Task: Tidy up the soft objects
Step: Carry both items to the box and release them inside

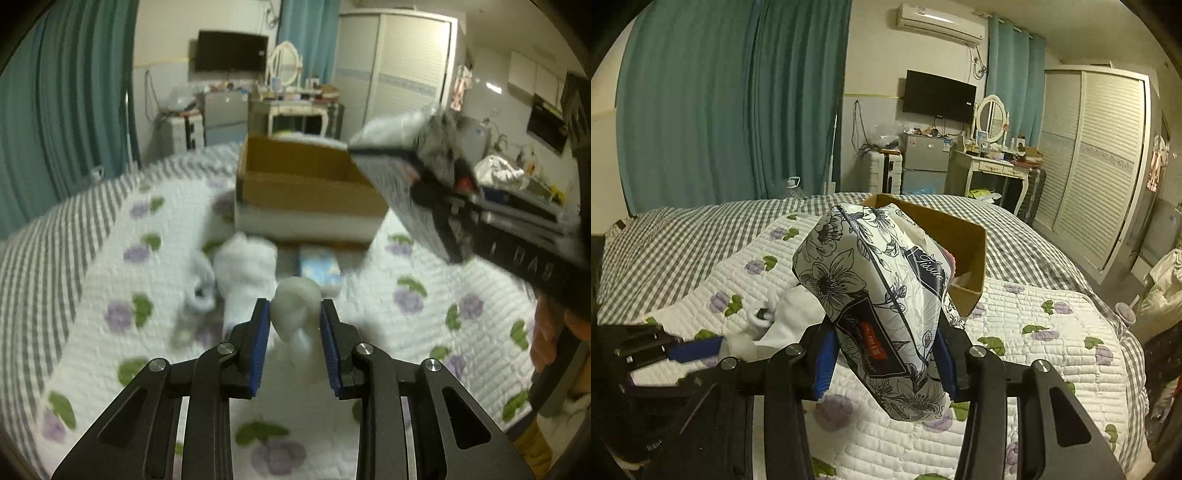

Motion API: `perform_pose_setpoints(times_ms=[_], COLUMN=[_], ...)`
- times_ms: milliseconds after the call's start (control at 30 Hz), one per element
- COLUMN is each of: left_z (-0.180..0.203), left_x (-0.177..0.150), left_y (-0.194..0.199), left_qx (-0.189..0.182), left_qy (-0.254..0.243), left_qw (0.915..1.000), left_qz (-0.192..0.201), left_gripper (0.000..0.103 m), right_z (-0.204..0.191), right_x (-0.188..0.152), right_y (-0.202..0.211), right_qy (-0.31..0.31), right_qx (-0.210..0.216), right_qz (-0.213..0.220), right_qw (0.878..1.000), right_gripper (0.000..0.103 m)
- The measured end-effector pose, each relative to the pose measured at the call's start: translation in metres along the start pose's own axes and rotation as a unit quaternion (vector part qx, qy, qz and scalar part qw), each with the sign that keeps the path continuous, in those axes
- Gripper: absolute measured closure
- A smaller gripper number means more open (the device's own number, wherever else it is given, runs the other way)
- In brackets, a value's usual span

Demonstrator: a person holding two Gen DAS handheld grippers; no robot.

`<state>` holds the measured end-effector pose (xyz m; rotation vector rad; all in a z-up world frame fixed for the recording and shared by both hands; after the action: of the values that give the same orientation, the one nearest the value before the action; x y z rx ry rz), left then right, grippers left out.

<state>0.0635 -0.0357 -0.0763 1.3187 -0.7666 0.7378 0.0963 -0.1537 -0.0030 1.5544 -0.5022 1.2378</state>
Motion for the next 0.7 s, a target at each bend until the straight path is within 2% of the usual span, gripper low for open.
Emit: perform_pose_setpoints(times_ms=[200,367,533,700], left_z=[0.008,0.007,0.002,-0.010], left_x=[0.072,0.121,0.151,0.156], left_y=[-0.009,-0.036,-0.089,-0.143], left_qx=[0.011,0.015,0.020,0.034], left_qy=[-0.026,-0.034,-0.039,-0.042], left_qw=[0.9979,0.9956,0.9956,0.9969], left_qz=[0.059,0.086,0.082,0.057], left_gripper=[0.077,0.077,0.077,0.077], right_z=[0.021,0.040,0.055,0.069], right_x=[0.047,0.091,0.106,0.101], right_y=[-0.012,-0.043,-0.091,-0.142], right_qy=[-0.010,-0.019,-0.014,-0.031], right_qx=[0.006,0.004,-0.004,0.000], right_qz=[0.020,0.023,0.004,-0.011], right_qw=[1.000,1.000,1.000,0.999], right_gripper=[0.058,0.058,0.058,0.058])
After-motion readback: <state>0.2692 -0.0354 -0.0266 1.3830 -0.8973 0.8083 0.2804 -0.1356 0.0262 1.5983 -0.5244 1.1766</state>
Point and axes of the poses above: each gripper's, at about its wrist camera, not at the fingertips, and y roughly against the way its jaws point, z to its right, x to its top, the point moved 3 cm from there along -y, roughly the way its jaws point, and after that the axes turned 6 degrees about z, right-handed, at the moved point
